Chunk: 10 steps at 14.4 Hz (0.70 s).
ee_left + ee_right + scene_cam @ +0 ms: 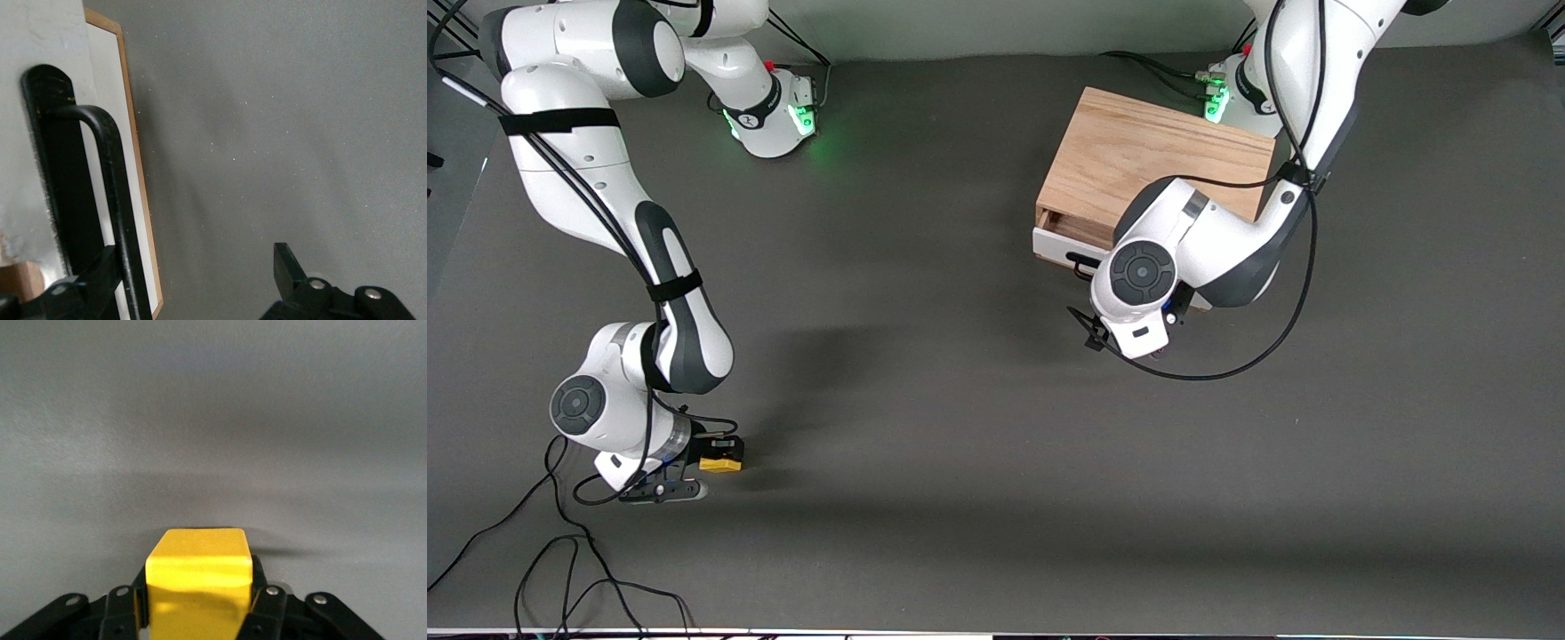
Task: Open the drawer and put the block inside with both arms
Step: 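Pull the drawer open with the left gripper while the right gripper lifts the cube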
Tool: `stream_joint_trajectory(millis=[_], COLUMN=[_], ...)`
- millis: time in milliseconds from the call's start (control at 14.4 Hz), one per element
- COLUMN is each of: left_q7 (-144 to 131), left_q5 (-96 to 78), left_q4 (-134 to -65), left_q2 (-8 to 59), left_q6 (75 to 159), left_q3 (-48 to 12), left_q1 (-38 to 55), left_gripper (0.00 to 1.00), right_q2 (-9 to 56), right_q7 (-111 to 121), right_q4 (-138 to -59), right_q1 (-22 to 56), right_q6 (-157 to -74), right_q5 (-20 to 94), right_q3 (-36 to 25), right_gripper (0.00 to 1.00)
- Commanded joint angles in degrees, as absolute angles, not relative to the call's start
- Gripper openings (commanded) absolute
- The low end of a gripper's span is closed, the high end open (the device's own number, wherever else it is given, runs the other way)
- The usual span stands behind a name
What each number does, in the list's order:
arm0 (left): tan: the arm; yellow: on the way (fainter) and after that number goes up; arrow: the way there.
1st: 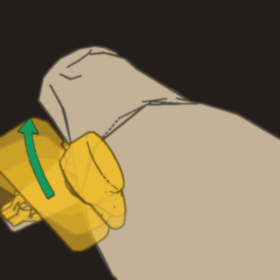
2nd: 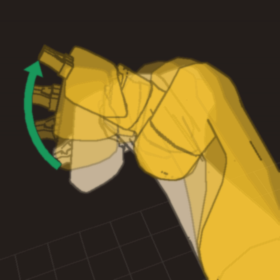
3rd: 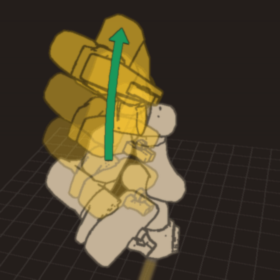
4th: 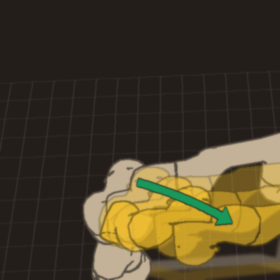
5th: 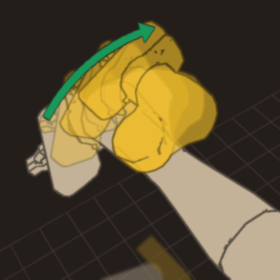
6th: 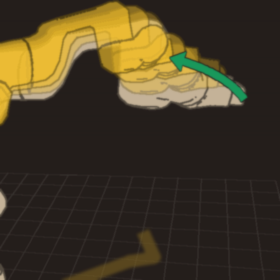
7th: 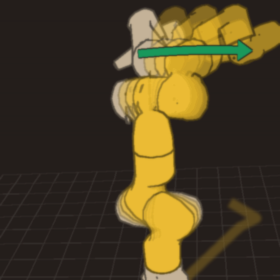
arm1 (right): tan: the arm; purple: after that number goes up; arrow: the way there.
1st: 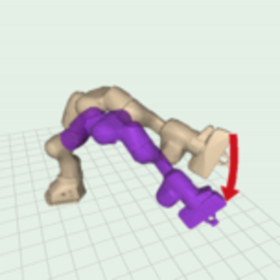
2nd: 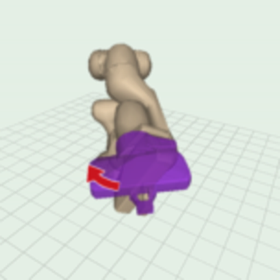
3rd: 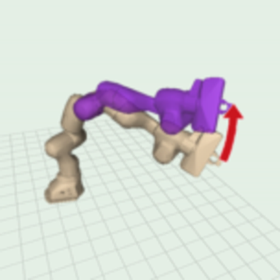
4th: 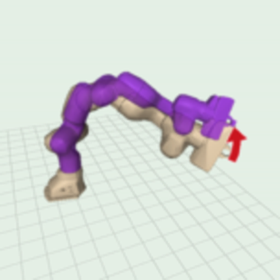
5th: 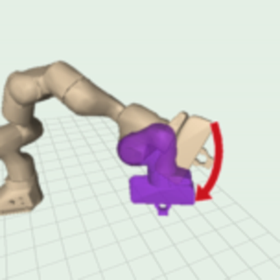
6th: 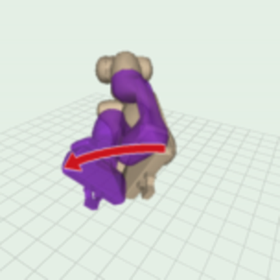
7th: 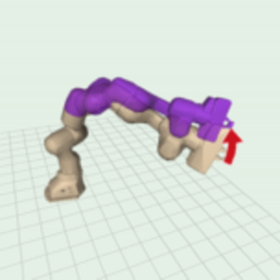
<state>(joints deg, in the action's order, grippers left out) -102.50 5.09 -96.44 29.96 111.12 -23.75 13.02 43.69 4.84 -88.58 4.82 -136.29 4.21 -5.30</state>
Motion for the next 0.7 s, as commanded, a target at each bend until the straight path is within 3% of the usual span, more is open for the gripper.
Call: stream_joint_trajectory(millis=[0, 417, 626], left_q7=[-104.06, -103.97, -104.06], left_q5=[7.21, 8.61, 9.49], left_q4=[-90.71, -85.35, -84.99], left_q2=[34.10, 37.44, 37.79], left_q6=[112.15, 112.15, 114.60], left_q3=[-23.47, -23.47, -23.47], left_q1=[14.33, 15.03, 15.03], left_gripper=[1.00, 1.00, 1.00], right_q2=[40.52, 38.32, 37.45], right_q7=[6.33, 5.89, 5.89], right_q4=[-85.71, -67.88, -61.37], right_q1=[4.92, 4.92, 4.92], right_q6=[-128.71, -102.96, -94.16], right_q5=[5.10, 5.54, 5.45], right_q3=[-5.45, -5.45, -5.45], right_gripper=[0.00, 0.00, 0.00])
